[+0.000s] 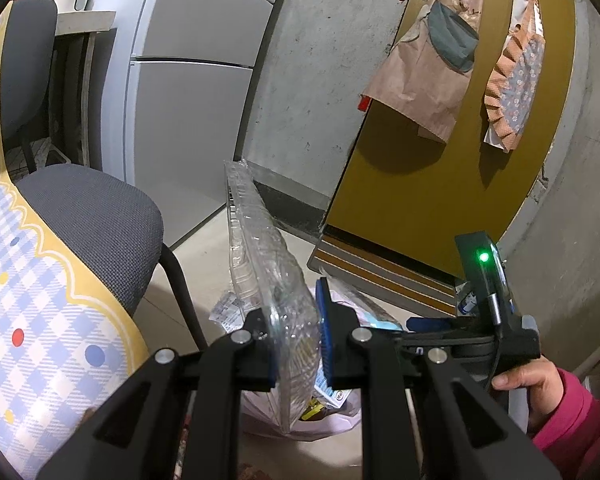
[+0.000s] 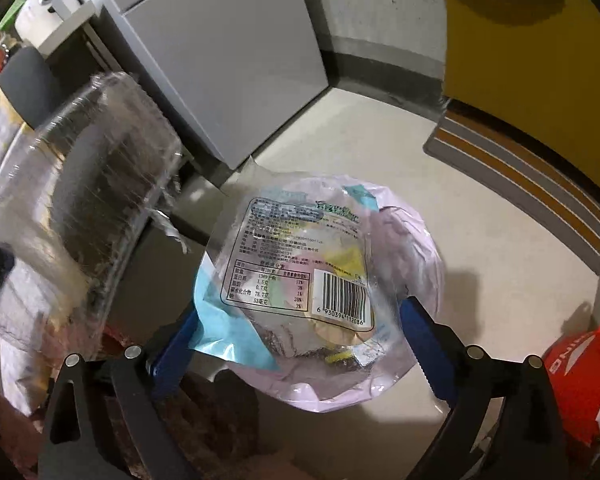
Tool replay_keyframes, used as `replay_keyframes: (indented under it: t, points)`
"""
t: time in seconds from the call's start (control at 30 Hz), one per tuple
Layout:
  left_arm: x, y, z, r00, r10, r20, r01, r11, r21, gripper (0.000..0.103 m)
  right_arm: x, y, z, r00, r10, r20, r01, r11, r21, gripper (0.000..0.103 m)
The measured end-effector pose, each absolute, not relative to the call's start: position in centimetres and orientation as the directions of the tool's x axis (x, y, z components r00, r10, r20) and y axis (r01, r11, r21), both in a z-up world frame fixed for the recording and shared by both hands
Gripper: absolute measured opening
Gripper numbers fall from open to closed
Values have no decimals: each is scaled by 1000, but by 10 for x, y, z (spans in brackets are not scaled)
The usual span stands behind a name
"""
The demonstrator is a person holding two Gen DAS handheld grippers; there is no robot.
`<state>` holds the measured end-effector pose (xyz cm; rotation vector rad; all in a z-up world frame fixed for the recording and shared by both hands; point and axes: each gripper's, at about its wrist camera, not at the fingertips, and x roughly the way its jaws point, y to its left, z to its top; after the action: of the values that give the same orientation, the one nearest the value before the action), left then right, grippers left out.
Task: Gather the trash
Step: 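Release the snack bag with the right tool while the left tool drops the tray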
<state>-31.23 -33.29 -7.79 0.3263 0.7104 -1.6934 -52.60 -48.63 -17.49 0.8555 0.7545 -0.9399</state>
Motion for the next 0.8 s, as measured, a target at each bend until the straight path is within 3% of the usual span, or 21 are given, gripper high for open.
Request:
replay_keyframes:
  t: [0.1, 0.2, 0.37, 0.57, 0.8]
  points:
    - [-313, -333, -78, -250, -783, -570, 956, -104, -276, 14, -527, -486, -175, 444, -328, -834, 879, 339, 335, 96]
    - [-312, -333, -80, -252, -780, -573, 955, -105, -277, 14, -524, -487, -179, 382, -336, -861, 905, 327, 273, 97]
    - [-313, -334, -81, -266, -773, -576, 952, -119, -281, 14, -523, -486, -176, 418, -332, -845, 886, 354, 300, 97]
    - [-312, -334, -82, -271, -770, -577, 950, -119, -287, 14, -529, -482, -162, 469, -390, -792, 867, 374, 330, 97]
    - [-312, -336, -84, -288, -763, -579, 946, -132, -297, 14, -534, -481, -151, 401, -486, -776, 905, 344, 251, 97]
